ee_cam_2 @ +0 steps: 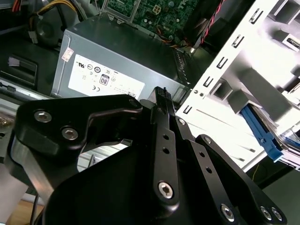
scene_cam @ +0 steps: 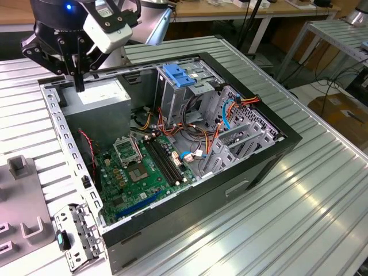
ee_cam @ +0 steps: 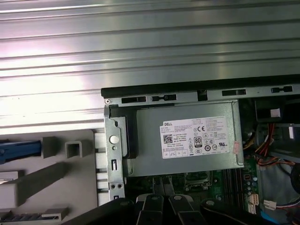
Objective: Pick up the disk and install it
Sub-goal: 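Reach for the disk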
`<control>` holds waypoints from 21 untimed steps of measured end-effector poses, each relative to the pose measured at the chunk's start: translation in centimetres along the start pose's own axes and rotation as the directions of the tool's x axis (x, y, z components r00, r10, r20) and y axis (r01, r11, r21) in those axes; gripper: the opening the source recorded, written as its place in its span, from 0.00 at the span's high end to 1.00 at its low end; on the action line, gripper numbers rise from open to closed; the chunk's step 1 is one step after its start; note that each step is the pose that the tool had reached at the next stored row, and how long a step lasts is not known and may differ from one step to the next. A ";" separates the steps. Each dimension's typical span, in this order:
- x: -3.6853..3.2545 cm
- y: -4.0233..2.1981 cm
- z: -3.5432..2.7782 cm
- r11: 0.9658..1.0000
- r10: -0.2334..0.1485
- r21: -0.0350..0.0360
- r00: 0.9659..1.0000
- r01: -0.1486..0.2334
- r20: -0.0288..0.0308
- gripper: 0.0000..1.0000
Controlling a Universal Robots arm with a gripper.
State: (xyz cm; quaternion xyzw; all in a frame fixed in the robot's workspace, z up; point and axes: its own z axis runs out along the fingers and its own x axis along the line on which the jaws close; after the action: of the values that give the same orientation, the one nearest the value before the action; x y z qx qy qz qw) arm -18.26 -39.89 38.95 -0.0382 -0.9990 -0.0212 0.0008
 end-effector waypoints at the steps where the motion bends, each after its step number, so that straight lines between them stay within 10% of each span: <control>1: 0.13 -0.01 0.01 1.000 0.000 0.000 1.000 0.000 -0.001 0.89; 21: 1.54 -0.12 0.14 1.000 0.000 0.001 1.000 0.000 -0.010 0.89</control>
State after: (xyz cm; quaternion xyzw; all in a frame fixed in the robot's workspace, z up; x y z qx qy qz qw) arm -19.80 -39.89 38.82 -0.0383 -0.9990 -0.0210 0.0057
